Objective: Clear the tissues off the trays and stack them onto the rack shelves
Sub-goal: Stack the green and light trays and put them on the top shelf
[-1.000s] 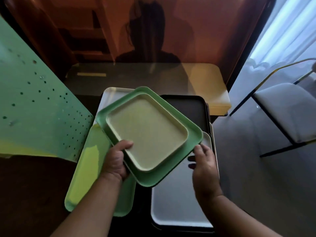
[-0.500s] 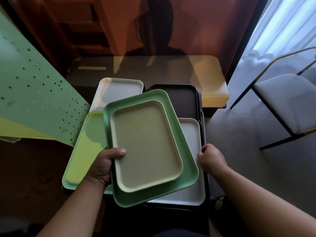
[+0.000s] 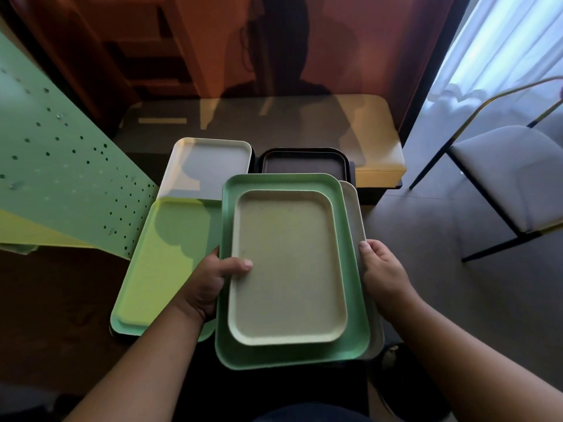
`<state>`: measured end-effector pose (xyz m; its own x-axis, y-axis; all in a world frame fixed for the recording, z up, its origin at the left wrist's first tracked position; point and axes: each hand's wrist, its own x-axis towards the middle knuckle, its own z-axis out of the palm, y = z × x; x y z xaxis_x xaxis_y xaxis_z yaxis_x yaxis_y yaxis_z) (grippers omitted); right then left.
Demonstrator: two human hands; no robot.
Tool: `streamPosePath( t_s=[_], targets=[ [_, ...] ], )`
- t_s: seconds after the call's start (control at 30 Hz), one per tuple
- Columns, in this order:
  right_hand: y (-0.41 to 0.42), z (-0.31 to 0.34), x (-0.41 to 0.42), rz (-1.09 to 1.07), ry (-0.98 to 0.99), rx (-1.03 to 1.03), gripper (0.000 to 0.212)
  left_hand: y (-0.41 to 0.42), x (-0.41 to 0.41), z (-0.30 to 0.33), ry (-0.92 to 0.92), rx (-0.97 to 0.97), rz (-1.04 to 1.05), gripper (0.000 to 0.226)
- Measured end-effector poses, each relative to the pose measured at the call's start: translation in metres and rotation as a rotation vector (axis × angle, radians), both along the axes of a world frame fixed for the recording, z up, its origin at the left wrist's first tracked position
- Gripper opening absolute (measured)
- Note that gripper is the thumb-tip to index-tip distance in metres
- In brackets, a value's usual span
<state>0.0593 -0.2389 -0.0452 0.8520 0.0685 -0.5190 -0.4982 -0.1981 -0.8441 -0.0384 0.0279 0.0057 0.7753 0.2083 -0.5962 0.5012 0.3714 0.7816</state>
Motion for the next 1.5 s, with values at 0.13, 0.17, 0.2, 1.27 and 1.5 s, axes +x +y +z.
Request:
streamPosePath(
  t_s=[0.13, 0.17, 0.2, 1.27, 1.5],
  targets=[
    [-0.001, 0.004, -0.005, -0.094, 0.031, 0.137, 0.028, 0.000, 0.012, 0.008, -0.046, 0.139, -0.060, 0.049],
    [-0.001, 0.006, -0.005, -0.114, 0.050, 0.162, 0.029, -0.001, 0.015, 0.009, -0.064, 0.196, -0.048, 0.047],
    [-0.002, 0.006, -0.006, -0.136, 0.074, 0.195, 0.030, -0.003, 0.018, 0.011, -0.078, 0.262, -0.028, 0.046],
    [0.026, -0.004, 0.068, 0.017, 0.237, 0.072, 0.031, -0.016, 0.122, -0.021, 0.286, 0.576, -0.154, 0.089],
    [0.051, -0.020, 0.112, 0.024, 0.102, -0.118, 0.051, 0.008, 0.163, -0.046, 0.277, 0.574, -0.150, 0.087]
  ],
)
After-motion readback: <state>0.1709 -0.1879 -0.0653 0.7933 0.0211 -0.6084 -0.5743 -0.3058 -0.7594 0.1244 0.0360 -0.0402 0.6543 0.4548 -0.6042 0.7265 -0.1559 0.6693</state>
